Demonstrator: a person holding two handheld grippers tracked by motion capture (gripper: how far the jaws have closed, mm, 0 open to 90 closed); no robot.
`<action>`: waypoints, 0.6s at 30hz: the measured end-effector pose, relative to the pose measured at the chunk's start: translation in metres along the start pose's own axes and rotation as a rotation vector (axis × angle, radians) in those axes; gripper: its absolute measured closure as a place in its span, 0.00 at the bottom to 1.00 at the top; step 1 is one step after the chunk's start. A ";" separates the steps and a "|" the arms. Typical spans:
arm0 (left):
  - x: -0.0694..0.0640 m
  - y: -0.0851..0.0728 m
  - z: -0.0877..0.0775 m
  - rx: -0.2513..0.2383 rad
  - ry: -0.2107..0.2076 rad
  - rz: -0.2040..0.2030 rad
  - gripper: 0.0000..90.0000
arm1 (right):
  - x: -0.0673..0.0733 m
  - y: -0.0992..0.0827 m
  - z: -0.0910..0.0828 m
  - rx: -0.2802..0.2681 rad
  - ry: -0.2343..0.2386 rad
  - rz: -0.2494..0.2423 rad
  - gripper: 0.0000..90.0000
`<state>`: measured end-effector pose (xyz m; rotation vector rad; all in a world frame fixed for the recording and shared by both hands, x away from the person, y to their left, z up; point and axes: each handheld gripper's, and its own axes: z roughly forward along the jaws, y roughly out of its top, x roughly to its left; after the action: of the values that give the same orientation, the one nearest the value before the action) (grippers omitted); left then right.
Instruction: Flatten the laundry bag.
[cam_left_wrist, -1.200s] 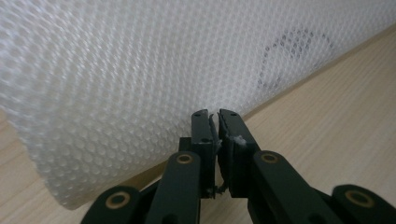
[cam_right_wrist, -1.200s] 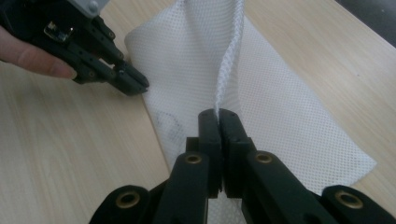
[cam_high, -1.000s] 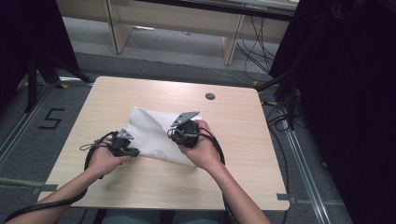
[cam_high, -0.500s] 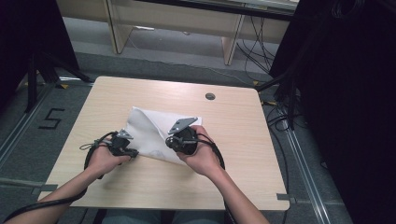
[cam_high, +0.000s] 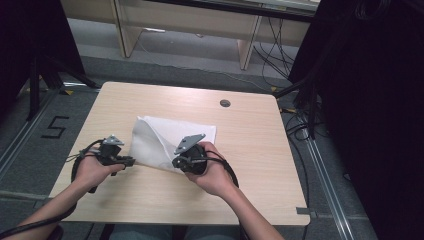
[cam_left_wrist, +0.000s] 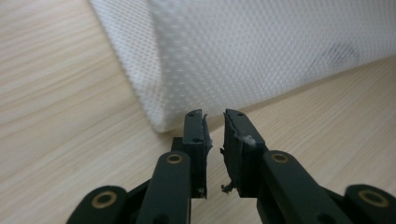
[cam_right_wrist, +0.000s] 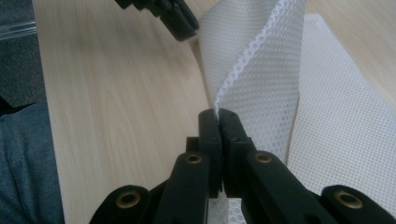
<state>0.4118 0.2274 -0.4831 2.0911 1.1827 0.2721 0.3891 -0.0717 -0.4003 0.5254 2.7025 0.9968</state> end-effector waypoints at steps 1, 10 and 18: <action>0.000 0.000 0.000 0.000 0.000 0.000 0.86 | 0.000 0.000 0.000 0.000 0.000 0.000 1.00; 0.018 -0.001 -0.018 -0.051 0.041 -0.040 0.84 | 0.007 -0.007 -0.003 0.000 0.013 -0.010 1.00; 0.022 -0.001 -0.017 -0.059 0.054 -0.056 0.81 | 0.016 -0.014 -0.004 0.012 0.028 -0.018 1.00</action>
<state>0.4146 0.2538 -0.4747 2.0077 1.2488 0.3351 0.3699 -0.0782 -0.4077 0.4918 2.7344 0.9911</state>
